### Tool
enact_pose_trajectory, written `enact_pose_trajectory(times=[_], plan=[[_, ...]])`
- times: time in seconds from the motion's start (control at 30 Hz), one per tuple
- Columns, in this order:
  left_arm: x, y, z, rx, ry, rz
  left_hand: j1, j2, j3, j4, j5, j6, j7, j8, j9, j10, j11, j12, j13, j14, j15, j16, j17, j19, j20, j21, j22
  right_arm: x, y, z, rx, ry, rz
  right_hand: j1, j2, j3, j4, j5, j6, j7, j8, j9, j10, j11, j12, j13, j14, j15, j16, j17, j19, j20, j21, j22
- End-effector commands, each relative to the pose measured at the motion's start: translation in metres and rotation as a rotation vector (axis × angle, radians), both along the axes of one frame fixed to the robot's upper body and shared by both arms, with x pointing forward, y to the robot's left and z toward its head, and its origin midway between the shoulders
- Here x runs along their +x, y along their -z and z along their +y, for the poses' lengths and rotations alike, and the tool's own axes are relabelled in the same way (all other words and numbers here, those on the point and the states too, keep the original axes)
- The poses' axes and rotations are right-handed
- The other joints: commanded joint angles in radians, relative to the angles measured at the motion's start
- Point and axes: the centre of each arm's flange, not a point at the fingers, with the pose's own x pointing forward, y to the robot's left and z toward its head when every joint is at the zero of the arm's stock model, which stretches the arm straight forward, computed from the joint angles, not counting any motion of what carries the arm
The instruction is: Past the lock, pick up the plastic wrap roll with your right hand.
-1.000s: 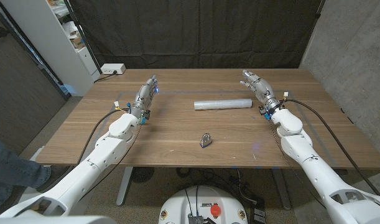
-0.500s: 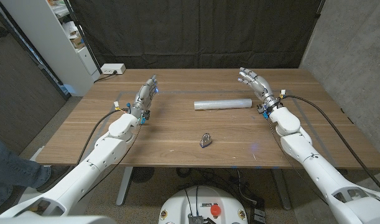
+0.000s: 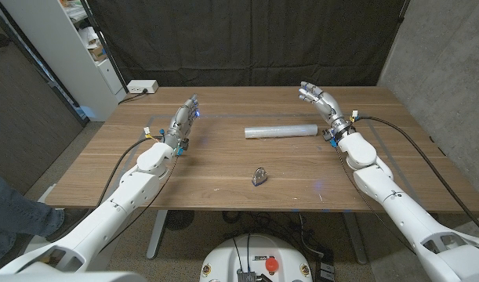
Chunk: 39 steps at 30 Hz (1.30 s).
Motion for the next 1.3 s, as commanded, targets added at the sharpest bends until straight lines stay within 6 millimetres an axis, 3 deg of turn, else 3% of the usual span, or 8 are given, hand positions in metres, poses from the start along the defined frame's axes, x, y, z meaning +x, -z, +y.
enact_pose_trajectory(times=[0.03,1.3], plan=[[0.004,0.0,0.001,0.005,0.004,0.003,0.001,0.006,0.007,-0.005,0.002,0.004,-0.002,0.007,0.004,0.001,0.0,0.009,0.005,0.003,-0.003,0.006,0.004,-0.002,0.009,-0.004,0.006,-0.004,-0.004,0.004,-0.026,0.034,-0.037,0.009,-0.002,0.0,-0.006,0.006,0.002,-0.004,0.004,0.002,0.002,-0.009,0.006,0.002,0.009,0.001,0.005,0.003,0.013,-0.006,-0.006,0.003],[-0.002,0.001,0.006,-0.004,-0.003,-0.015,0.0,0.012,0.006,-0.008,0.001,0.014,-0.004,0.009,0.004,0.012,-0.005,0.012,0.005,0.011,-0.005,0.008,0.003,0.004,0.014,-0.015,0.007,-0.016,-0.014,0.026,-0.179,0.106,-0.12,0.018,-0.003,0.003,-0.006,0.021,-0.003,-0.011,0.001,0.003,0.001,-0.015,0.003,0.002,0.009,0.0,0.004,0.005,0.021,-0.007,-0.024,0.003]])
